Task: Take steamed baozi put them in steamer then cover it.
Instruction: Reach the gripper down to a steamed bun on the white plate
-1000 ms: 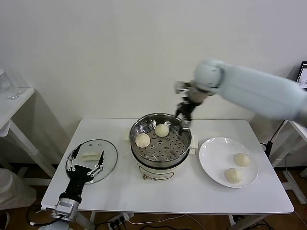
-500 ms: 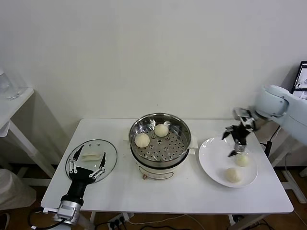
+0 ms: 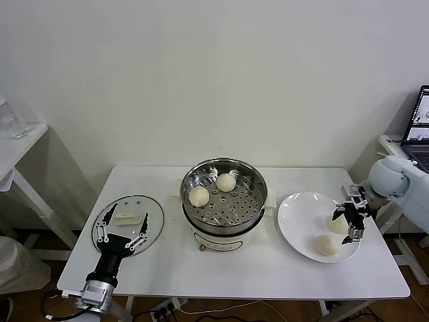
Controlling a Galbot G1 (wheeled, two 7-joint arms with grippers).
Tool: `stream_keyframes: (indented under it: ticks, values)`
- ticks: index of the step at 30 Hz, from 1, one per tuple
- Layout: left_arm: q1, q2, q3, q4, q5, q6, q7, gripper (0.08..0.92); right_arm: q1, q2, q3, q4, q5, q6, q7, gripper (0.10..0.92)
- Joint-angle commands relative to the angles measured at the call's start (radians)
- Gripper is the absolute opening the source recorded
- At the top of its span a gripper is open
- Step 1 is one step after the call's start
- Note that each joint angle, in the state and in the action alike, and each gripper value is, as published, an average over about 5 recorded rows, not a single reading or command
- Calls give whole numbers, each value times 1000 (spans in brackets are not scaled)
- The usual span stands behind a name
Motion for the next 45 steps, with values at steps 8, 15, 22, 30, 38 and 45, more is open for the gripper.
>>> stream_keyframes:
  ticks: [8,15,22,30,38,45]
  values:
    - [-3,-2,0,10,2,3,-1,823,-107,76,47,-62,-47,2,47,823]
    - [-7,-1,-2,17,1,5,-1,823,-118,93,50,-76,-56,3,44,823]
    - [-11,-2,-3,23,1,5,0,823,-125,96,56,-82,-62,3,40,823]
    - [-11,-3,-2,25,2,4,0,823,-147,97,78,-83,-71,2,35,822]
    - [-7,-3,-4,27,2,0,2,823,-160,99,97,-85,-71,4,38,719]
    - [-5,-3,-3,23,3,1,2,823,-122,75,87,-73,-46,4,32,687]
